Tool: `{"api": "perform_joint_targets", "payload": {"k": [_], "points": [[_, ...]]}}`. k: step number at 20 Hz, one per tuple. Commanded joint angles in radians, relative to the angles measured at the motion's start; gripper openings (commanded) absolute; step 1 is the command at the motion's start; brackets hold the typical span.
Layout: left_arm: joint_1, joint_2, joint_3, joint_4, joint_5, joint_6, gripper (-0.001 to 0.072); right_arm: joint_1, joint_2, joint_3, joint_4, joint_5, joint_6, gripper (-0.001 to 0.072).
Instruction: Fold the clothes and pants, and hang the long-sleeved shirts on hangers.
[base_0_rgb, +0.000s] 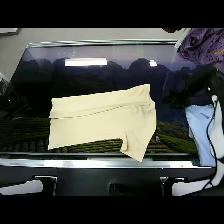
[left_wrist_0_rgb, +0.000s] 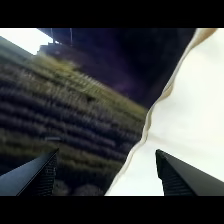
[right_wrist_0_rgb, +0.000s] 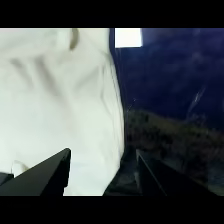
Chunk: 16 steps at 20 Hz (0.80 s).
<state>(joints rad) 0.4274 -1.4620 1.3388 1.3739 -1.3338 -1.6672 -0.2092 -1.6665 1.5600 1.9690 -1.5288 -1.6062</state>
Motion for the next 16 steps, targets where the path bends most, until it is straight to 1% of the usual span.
{"api": "perform_joint_targets", "payload": {"k": [1, 4, 6, 7, 10, 13, 16], "points": [[0.089, 0.167, -0.218, -0.073, 0.064, -0.002, 0.071, -0.053, 0.239, -0.422, 0.069, 0.058, -0.061, 0.0482], [0.087, 0.233, -0.335, -0.073, 0.078, -0.002, 0.071, -0.035, 0.414, -0.744, 0.111, 0.176, -0.075, 0.0482], [0.086, 0.238, -0.357, -0.074, 0.067, -0.003, 0.0709, -0.035, 0.478, -0.896, 0.171, 0.252, -0.085, 0.0482], [0.086, 0.238, -0.358, -0.074, 0.067, -0.003, 0.071, -0.035, 0.486, -0.946, 0.212, 0.274, -0.111, 0.0482], [0.086, 0.238, -0.358, -0.074, 0.066, -0.003, 0.071, -0.035, 0.485, -1.039, 0.306, 0.352, -0.172, 0.0481], [0.086, 0.238, -0.358, -0.074, 0.066, -0.003, 0.071, -0.035, 0.484, -1.054, 0.348, 0.425, -0.208, 0.0479], [0.086, 0.236, -0.358, -0.074, 0.067, -0.002, 0.071, -0.035, 0.442, -1.054, 0.372, 0.459, -0.22, 0.0476]]}}
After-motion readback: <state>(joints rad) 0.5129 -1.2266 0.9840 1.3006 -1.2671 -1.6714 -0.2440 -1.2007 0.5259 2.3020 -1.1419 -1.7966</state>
